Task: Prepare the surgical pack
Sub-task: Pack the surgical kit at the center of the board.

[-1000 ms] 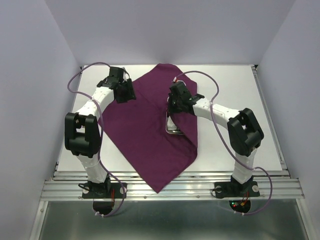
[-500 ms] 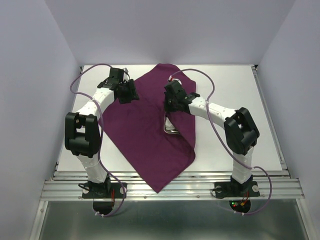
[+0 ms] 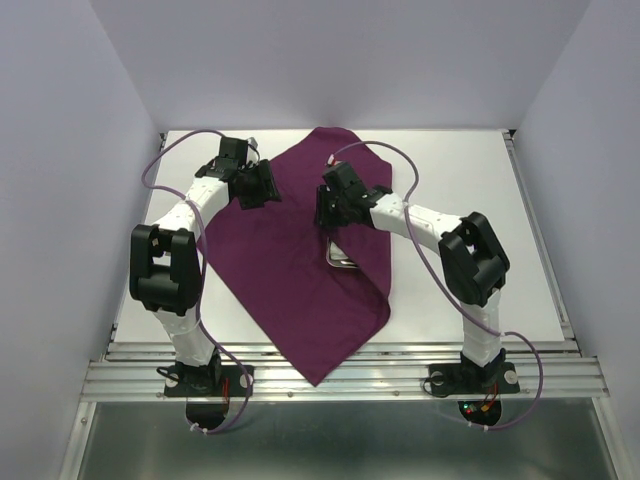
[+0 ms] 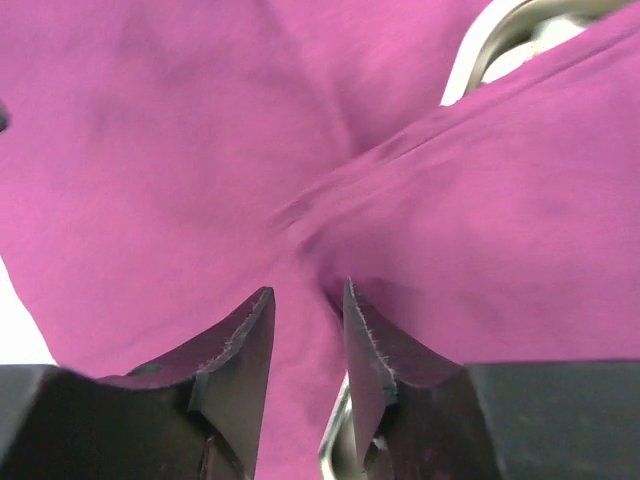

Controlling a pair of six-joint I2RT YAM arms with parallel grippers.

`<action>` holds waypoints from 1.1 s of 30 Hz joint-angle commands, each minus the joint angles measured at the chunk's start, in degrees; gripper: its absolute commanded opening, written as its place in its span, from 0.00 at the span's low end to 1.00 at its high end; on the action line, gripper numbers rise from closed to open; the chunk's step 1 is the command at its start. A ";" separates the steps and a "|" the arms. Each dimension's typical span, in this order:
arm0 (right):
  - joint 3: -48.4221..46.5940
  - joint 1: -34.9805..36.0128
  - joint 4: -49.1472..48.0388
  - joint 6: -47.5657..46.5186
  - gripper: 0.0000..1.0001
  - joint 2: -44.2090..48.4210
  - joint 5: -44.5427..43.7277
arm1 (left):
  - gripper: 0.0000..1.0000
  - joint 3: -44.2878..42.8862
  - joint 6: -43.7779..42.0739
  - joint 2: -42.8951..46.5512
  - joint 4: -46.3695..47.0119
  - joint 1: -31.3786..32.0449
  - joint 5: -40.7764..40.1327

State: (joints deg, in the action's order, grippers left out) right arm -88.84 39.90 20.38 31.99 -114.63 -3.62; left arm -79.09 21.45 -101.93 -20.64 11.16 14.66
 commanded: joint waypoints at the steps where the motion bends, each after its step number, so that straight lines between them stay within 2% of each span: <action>1: -2.83 1.23 -2.36 0.53 0.42 0.63 1.60 | 0.65 0.34 0.17 1.38 1.22 0.18 0.90; 7: -2.57 1.23 -2.36 0.09 0.44 3.27 0.55 | 0.71 0.08 0.52 0.77 1.39 0.18 2.21; 13: 1.47 0.71 -1.40 -1.23 0.47 11.08 -9.03 | 0.80 1.91 2.71 0.07 4.99 1.23 8.63; 14: 3.65 -1.30 -1.31 -1.23 0.47 12.22 -10.69 | 0.82 2.53 3.33 0.15 5.96 1.76 9.77; 18: 11.48 -6.93 -1.40 0.09 0.47 18.81 -11.59 | 0.88 10.43 11.66 3.13 20.07 2.38 17.49; 20: 14.73 -9.39 -1.40 0.88 0.48 22.93 -11.76 | 0.88 13.34 16.15 2.88 24.32 2.99 19.09; 25: 22.73 -16.24 -0.96 1.06 0.48 29.80 -12.55 | 0.84 14.05 19.76 -1.69 27.84 5.36 20.67; 30: 25.55 -17.84 0.18 0.88 0.51 33.41 -13.43 | 0.82 18.27 26.53 -2.57 36.98 5.98 22.17; 33: 26.17 -17.84 0.36 0.97 0.51 33.68 -13.17 | 0.81 16.96 26.54 -3.97 36.99 6.86 22.87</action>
State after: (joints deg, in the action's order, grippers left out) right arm -62.98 21.85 21.21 32.80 -82.98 -15.70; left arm -61.49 45.30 -104.99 10.15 17.32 35.05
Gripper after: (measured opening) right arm 0.507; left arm 0.817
